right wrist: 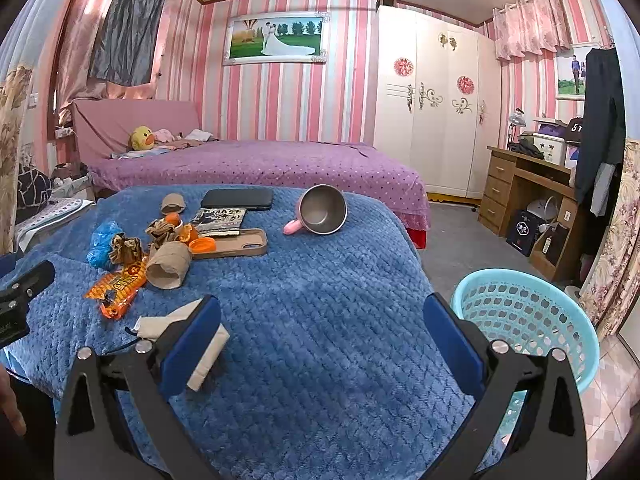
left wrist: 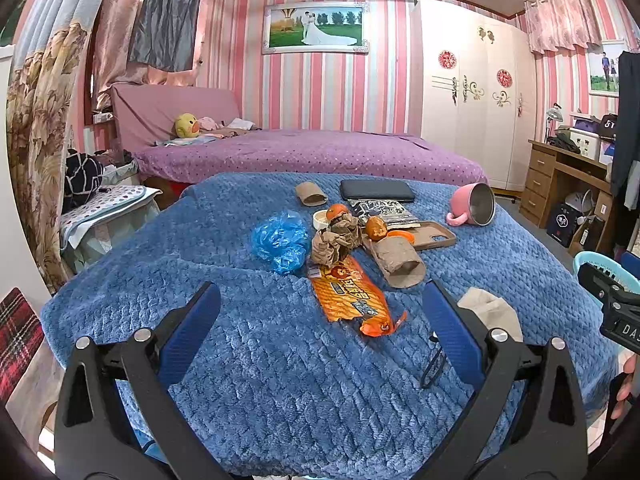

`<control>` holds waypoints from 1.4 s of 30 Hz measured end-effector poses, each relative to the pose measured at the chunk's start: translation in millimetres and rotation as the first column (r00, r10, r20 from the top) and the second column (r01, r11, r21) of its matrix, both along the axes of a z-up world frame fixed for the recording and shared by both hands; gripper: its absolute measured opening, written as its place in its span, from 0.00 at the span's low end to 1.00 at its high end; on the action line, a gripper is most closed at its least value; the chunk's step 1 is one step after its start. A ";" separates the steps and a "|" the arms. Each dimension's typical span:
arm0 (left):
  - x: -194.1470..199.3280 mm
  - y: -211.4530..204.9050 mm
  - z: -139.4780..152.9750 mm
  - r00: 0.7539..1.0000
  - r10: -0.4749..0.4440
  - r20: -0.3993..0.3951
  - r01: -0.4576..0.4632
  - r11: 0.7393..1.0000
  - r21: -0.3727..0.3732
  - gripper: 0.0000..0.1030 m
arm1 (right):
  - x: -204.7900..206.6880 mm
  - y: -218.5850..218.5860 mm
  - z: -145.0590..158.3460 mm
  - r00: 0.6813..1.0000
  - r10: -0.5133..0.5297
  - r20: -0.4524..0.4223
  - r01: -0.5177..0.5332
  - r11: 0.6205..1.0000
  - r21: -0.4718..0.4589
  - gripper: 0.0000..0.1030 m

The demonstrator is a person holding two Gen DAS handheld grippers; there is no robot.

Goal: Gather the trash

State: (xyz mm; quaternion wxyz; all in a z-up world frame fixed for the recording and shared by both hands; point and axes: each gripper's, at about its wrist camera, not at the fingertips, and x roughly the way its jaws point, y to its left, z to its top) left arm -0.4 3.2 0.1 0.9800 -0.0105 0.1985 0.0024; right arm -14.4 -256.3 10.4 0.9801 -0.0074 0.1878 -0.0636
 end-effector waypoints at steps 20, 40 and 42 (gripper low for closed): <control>-0.7 1.7 5.9 1.000 0.002 0.003 -0.002 1.000 0.000 0.95 | 0.3 -4.0 -0.6 1.000 -0.013 -0.008 0.013 1.000 0.005 0.96; -3.9 7.1 8.1 1.000 0.007 0.004 -0.007 1.000 0.002 0.95 | 3.0 -4.9 -4.1 1.000 -0.025 -0.013 0.026 1.000 0.012 0.96; -3.4 6.5 6.9 1.000 0.007 0.003 -0.007 1.000 0.003 0.95 | 3.1 -4.7 -4.3 1.000 -0.025 -0.012 0.025 1.000 0.011 0.96</control>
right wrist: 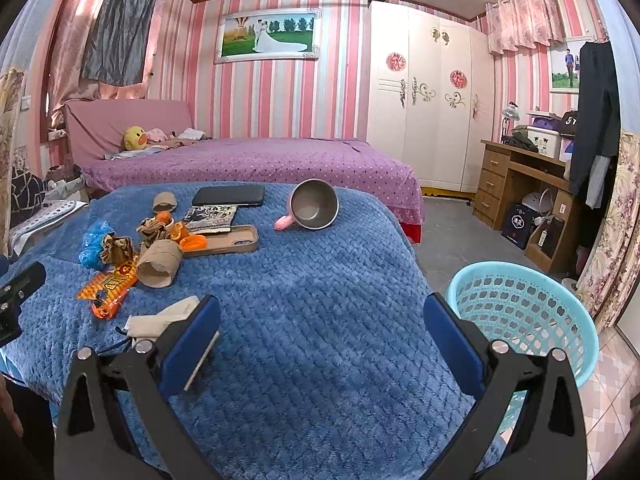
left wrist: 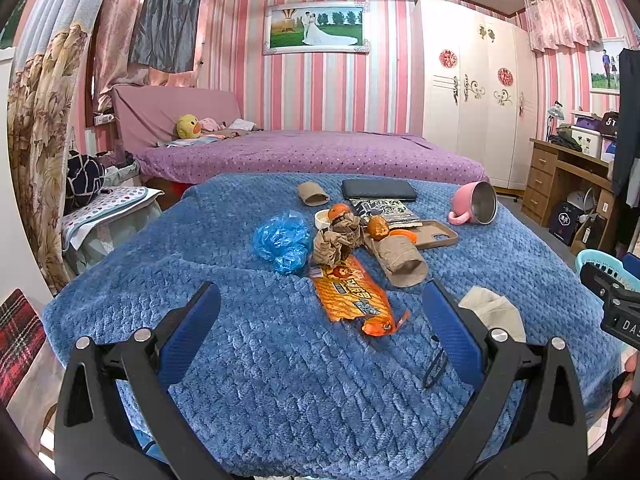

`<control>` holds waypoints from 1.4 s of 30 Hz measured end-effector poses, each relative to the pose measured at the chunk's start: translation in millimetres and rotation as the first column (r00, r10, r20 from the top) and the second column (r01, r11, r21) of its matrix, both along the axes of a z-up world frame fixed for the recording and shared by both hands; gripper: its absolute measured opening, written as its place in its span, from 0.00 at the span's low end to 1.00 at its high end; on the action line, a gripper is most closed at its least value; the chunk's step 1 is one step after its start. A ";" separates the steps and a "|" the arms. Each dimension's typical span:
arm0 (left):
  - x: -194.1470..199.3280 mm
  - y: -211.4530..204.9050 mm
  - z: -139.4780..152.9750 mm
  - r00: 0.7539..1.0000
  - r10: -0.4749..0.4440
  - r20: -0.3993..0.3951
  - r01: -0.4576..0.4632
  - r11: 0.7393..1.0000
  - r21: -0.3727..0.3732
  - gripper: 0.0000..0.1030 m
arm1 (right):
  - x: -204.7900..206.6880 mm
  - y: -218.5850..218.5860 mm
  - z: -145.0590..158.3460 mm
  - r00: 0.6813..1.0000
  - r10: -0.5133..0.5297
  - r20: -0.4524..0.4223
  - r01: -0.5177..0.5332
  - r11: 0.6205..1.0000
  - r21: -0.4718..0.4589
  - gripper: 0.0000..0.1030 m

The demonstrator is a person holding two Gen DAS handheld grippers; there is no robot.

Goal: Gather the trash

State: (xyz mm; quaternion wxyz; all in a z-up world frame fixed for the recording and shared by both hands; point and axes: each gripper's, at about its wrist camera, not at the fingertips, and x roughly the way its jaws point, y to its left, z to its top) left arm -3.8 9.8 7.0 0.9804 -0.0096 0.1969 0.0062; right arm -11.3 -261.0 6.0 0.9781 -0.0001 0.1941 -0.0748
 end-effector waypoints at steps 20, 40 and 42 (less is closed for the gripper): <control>2.6 -3.2 -6.1 1.000 0.005 -0.008 -0.005 1.000 0.007 0.95 | 3.8 -1.0 -4.2 1.000 -0.013 -0.005 0.013 1.000 -0.001 0.96; 3.2 2.9 -8.7 1.000 0.016 -0.018 -0.016 1.000 0.013 0.95 | 15.9 17.7 -14.0 0.996 0.062 -0.065 -0.062 0.998 0.004 0.96; 4.9 4.9 -9.4 0.999 0.018 -0.027 -0.017 1.000 0.014 0.95 | 16.2 19.7 -13.2 0.996 0.066 -0.059 -0.066 0.998 0.005 0.96</control>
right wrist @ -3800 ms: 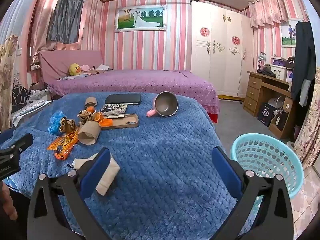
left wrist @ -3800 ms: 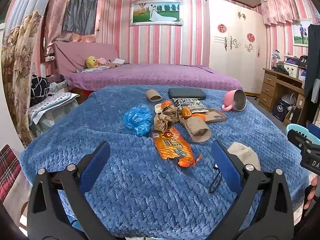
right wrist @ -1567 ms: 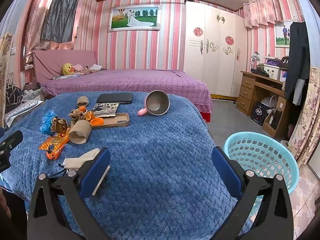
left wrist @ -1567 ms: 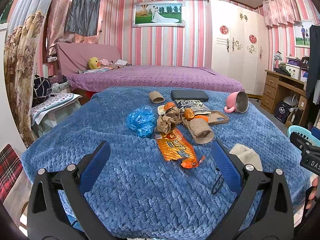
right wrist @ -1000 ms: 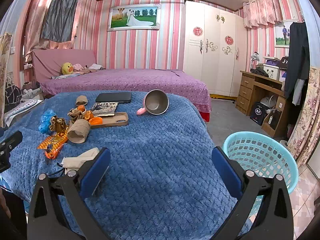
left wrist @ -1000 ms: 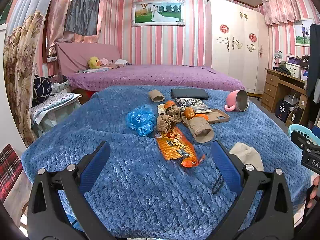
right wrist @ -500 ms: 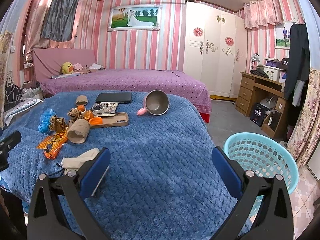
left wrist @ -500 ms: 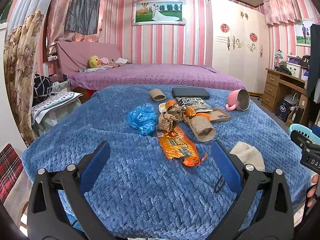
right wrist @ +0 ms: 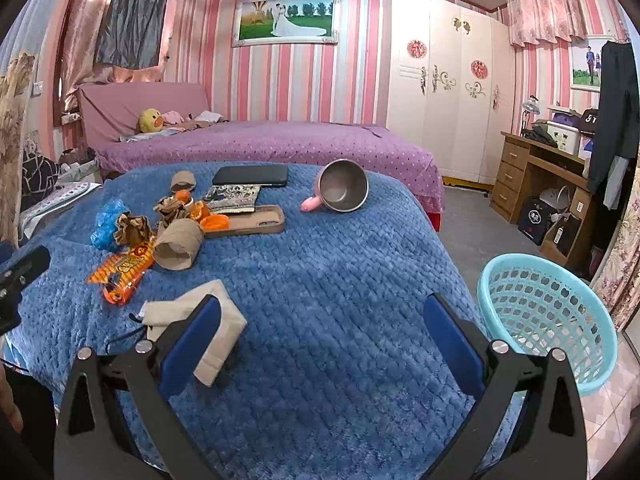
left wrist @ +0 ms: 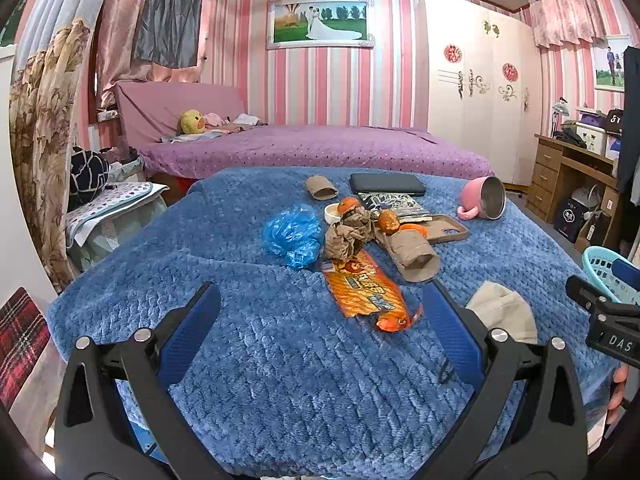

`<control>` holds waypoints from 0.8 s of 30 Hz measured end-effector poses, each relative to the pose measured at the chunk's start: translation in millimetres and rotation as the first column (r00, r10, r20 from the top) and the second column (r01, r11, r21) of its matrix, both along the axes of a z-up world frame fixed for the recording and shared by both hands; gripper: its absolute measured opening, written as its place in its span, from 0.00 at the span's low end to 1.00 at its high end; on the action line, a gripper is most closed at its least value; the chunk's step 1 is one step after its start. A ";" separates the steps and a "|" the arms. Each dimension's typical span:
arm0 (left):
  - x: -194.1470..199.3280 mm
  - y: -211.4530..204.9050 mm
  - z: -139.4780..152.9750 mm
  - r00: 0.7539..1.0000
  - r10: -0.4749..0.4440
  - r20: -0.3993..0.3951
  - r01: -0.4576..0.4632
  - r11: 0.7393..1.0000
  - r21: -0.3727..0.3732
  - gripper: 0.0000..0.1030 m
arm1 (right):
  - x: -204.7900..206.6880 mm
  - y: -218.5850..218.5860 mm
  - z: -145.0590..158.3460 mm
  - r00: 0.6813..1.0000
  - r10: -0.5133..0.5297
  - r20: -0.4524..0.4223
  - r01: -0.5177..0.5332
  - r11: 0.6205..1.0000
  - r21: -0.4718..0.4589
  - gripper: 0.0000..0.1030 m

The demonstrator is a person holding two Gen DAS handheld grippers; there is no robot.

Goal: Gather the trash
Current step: 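Grasp the beige cloth with the right gripper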

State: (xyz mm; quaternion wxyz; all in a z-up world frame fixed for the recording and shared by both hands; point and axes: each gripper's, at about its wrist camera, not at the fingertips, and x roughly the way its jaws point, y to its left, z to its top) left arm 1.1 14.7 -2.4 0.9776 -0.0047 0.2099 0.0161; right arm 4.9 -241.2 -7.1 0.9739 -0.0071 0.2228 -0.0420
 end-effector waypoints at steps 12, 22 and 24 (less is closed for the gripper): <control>5.2 11.8 -2.0 0.999 0.026 -0.020 -0.026 1.000 -0.010 0.95 | 15.6 17.2 -8.4 0.997 0.066 -0.050 -0.067 0.998 -0.008 0.96; 7.7 16.5 -2.0 0.999 0.036 -0.026 -0.036 0.999 -0.007 0.95 | 33.4 32.2 -20.2 0.988 0.115 -0.106 -0.114 0.993 0.013 0.96; 8.1 18.4 -2.1 0.999 0.038 -0.029 -0.039 0.999 -0.011 0.95 | 37.7 34.9 -23.5 0.986 0.117 -0.116 -0.117 0.993 0.000 0.96</control>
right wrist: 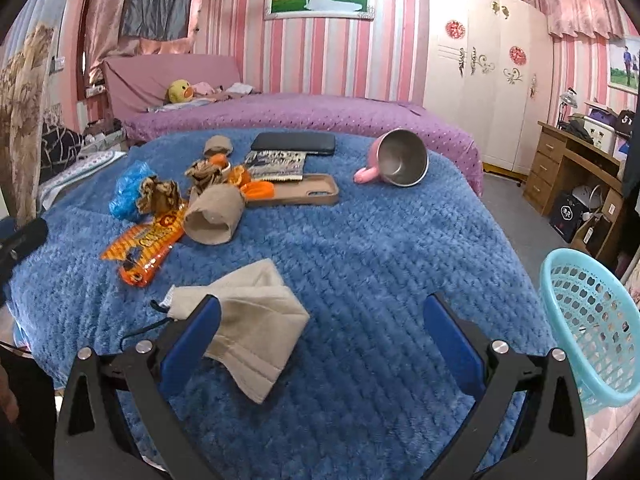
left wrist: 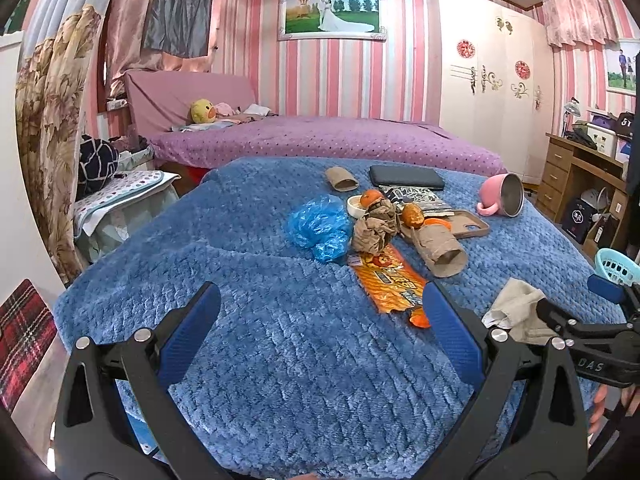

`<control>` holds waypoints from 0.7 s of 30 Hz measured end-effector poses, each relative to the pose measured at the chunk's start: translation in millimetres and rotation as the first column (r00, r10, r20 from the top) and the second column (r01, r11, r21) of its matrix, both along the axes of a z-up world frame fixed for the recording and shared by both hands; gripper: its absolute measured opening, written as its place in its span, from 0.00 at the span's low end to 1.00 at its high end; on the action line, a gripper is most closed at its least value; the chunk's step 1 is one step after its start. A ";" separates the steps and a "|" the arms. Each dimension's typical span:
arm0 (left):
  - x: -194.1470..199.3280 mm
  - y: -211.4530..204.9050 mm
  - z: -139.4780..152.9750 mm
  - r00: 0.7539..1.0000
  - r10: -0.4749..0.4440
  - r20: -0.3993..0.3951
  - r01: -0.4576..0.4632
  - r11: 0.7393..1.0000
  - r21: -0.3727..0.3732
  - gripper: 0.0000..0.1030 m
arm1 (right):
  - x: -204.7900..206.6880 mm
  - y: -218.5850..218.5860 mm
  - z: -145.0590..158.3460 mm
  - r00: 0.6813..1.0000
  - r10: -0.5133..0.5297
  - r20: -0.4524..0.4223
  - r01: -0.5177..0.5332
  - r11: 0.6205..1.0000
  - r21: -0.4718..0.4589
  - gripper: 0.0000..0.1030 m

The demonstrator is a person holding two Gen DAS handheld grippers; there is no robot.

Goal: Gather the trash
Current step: 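Grasp the beige cloth with the right gripper, then grasp the orange snack wrapper with the left gripper while the right gripper holds the beige cloth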

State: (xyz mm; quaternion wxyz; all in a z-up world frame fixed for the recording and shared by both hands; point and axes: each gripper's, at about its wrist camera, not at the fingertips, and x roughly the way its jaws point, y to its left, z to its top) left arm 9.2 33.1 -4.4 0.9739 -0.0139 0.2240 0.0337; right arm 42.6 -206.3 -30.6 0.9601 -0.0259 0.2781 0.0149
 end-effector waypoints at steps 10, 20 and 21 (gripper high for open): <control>5.7 -0.5 -3.0 1.000 -0.022 -0.019 0.022 1.000 -0.011 0.95 | 14.2 11.2 -20.6 0.992 0.086 -0.089 -0.085 0.996 0.012 0.76; 17.9 -16.2 -13.9 0.997 -0.051 -0.065 0.051 0.999 0.006 0.95 | 8.8 21.0 -18.7 0.970 0.234 -0.064 -0.232 0.972 0.032 0.20; 19.7 -18.5 -15.0 0.996 -0.054 -0.071 0.055 0.998 0.008 0.95 | 8.0 18.8 -16.6 0.970 0.235 -0.053 -0.234 0.972 0.030 0.18</control>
